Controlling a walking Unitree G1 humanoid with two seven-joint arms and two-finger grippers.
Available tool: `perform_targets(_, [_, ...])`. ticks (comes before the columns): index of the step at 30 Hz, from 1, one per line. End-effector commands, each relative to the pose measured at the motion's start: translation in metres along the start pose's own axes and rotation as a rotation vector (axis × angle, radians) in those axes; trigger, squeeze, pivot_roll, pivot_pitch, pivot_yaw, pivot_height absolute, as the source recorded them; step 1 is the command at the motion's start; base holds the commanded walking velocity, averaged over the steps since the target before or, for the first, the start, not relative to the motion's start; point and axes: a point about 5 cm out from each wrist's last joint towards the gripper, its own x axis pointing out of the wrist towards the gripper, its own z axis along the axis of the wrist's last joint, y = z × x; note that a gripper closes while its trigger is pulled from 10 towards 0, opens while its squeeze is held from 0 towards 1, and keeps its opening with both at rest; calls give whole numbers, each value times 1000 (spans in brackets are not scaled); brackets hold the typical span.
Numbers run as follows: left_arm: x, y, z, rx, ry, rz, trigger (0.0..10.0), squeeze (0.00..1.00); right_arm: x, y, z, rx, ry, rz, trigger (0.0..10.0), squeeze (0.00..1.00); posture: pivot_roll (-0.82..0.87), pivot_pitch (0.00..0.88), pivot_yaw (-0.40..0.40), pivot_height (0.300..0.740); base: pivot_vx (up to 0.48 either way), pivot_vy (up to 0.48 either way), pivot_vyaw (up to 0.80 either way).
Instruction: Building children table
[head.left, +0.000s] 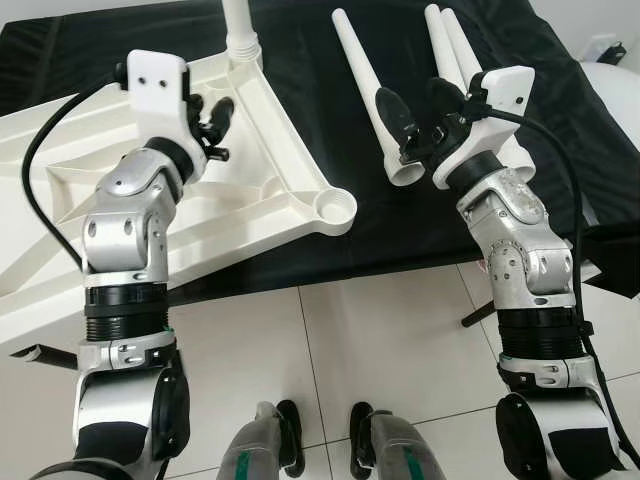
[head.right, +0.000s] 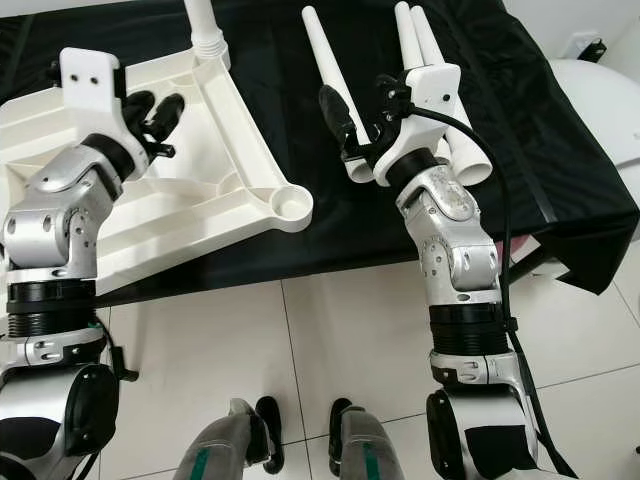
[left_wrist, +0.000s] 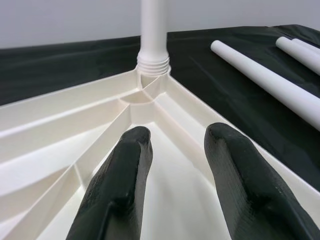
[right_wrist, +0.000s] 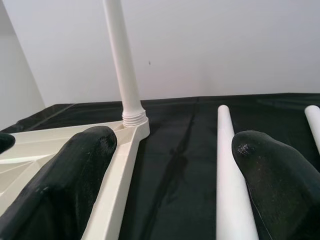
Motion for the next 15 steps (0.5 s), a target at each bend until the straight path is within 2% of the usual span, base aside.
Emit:
perform_targets(1, [-2, 7, -8, -14, 22, 78, 10000, 0, -1, 1, -4, 9, -4, -15, 10000, 0, -49, 152, -21, 740, 0, 0, 0])
perform_targets(5, [-3, 11, -12, -47, 37, 118, 10000, 0, -1, 2, -7, 16, 1, -28, 10000, 0, -53, 140, -21, 740, 0, 0, 0])
perform_targets(6, [-3, 13, -15, -36, 47, 163, 10000, 0, -1, 2, -9, 19, 2, -36, 10000, 0, -53, 125, -19, 740, 0, 0, 0])
perform_targets(9, [-2, 13, -23, -46, 109, 203, 10000, 0, -1, 1, -10, 19, 2, -53, 10000, 0, -51, 117, -17, 740, 0, 0, 0])
perform_targets(15, [-5, 17, -29, -18, 100, 251, 10000, 0, -1, -5, -12, 12, -11, -104, 10000, 0, -48, 82, 4, 740, 0, 0, 0])
